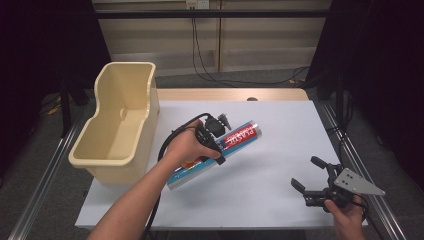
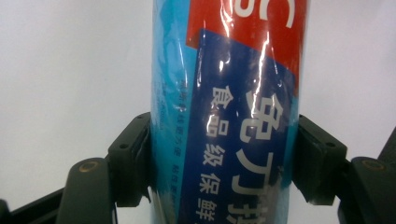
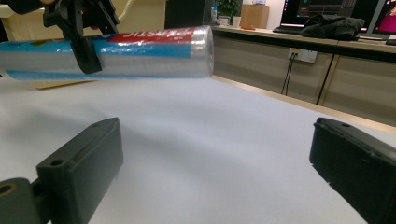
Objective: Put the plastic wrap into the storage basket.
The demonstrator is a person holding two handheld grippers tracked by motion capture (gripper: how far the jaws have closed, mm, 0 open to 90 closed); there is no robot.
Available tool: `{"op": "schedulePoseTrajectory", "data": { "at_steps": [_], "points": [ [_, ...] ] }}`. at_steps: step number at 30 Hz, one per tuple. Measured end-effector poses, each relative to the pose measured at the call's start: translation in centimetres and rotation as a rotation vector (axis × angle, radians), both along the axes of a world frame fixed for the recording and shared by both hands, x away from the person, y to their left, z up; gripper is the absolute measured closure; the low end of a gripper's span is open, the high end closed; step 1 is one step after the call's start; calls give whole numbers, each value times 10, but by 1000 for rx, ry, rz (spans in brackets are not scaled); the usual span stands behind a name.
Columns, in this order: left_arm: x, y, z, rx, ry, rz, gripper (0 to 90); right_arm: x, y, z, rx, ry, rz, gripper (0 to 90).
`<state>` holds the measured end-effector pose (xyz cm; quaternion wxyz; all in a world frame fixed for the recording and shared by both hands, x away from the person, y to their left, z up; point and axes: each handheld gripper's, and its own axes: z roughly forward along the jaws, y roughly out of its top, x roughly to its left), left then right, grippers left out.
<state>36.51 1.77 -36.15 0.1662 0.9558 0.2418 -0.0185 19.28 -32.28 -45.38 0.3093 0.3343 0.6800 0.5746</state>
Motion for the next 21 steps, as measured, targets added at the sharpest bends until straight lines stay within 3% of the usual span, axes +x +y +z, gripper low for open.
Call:
{"op": "schedulePoseTrajectory", "data": {
  "at_steps": [9,14,18,21],
  "points": [
    [6,17,23,-20,3,82,320,0,1,0,7,2,-4,24],
    [11,29,35,-36,19,129,320,0,1,0,3,2,-2,24],
    [12,34,43,-23,24,135,320,0,2,0,3,1,-1,24],
    [14,41,50,-34,38,173,320,0,2,0,7,1,-3,24]
  ]
}}
